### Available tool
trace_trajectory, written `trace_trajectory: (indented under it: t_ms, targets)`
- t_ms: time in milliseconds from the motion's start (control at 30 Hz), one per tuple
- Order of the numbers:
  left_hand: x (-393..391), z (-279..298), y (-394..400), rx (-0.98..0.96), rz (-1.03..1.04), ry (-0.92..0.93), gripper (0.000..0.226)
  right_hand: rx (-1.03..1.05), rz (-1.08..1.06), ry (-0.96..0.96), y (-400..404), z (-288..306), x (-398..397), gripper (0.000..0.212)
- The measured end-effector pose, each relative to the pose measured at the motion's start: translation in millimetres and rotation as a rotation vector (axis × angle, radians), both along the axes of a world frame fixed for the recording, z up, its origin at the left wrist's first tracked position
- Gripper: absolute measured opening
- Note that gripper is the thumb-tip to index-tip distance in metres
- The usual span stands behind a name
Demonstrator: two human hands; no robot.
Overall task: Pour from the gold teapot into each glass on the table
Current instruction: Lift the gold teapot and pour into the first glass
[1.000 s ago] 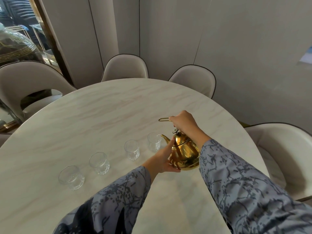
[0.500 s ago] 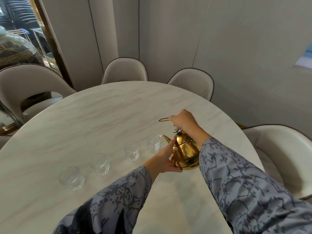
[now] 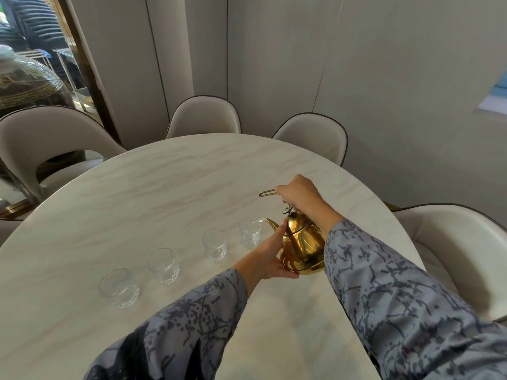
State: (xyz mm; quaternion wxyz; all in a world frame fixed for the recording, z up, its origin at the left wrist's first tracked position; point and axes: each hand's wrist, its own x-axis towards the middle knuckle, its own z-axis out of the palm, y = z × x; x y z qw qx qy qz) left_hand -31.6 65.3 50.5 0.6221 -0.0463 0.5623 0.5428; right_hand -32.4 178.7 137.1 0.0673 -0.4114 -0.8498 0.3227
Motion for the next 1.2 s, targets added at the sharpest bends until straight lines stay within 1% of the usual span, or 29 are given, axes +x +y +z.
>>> trace_trajectory:
  t_ms: [200, 400, 533, 667, 800, 933, 1100, 1200]
  targets:
    - [0.2, -2.0, 1.3, 0.022, 0.012, -0.027, 0.098, 0.006, 0.002, -0.009, -0.4, 1.5, -2.0, 0.030]
    - [-1.4, -8.3, 6.5, 0.010, 0.026, -0.029, 0.109, 0.014, 0.008, -0.026, 0.6, 0.8, -4.9, 0.029]
    - [-2.8, -8.9, 5.2, 0.022, 0.019, -0.018, 0.102, 0.022, 0.008, -0.046, 0.0, -1.9, -7.5, 0.028]
    - [-5.3, -12.4, 4.2, 0.004, 0.007, 0.007, 0.105, 0.012, -0.003, -0.035, 0.4, -8.7, -9.3, 0.031]
    - [-7.6, -12.7, -0.3, -0.024, -0.019, 0.074, 0.093, -0.028, -0.041, -0.009, -0.2, -20.9, -7.1, 0.033]
    - [-12.3, -18.2, -4.2, -0.071, -0.061, 0.168, 0.077, -0.053, -0.070, 0.069, -3.0, -33.8, 0.4, 0.034]
    - [-19.6, -24.7, -7.5, -0.126, -0.087, 0.274, 0.088, -0.069, -0.078, 0.186, -8.0, -43.3, 13.2, 0.044]
    - [-22.4, -26.8, -11.3, -0.133, -0.094, 0.319, 0.089, -0.046, -0.076, 0.237, -14.0, -45.8, 20.7, 0.049]
